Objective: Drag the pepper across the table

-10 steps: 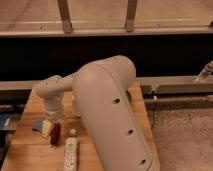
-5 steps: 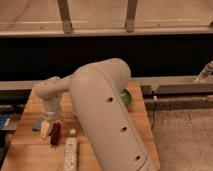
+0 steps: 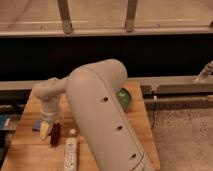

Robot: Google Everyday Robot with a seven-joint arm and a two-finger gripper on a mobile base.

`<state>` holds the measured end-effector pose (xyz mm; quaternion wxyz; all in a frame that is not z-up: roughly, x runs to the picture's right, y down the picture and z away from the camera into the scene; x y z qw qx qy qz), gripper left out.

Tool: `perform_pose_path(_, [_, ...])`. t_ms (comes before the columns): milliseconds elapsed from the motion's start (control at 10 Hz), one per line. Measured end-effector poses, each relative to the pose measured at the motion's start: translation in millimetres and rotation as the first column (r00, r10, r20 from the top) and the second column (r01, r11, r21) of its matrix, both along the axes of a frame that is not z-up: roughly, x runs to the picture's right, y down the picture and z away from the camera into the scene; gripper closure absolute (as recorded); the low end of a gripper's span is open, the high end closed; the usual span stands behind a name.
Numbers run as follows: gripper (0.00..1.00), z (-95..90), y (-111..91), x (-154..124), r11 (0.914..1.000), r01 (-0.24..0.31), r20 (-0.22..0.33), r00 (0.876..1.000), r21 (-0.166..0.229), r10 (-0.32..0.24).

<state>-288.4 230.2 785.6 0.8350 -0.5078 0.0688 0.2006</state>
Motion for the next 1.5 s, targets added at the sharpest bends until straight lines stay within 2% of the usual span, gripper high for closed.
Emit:
perform_pose_path(500, [0.20,4.7,10,1,0.9999,-0.015,-0.021,1.000,-0.003,0.015])
perform_pose_path(800, [0.22,4.3,21,-3,0.9981,-0.059,-0.086,0.994,0.019,0.060])
perform_pose_path(900, [0.27,3.8,23,-4,0.9977,-0.062,-0.098,0.993,0.025,0.064])
perform_pose_path(1200, [0.59,4.0,26,-4,0.9968,-0.057,-0.144,0.987,0.056,0.064])
perform_pose_path(1500, [0.89,3.6,27,-7,0.9966,-0.059,-0.140,0.988,0.057,0.066])
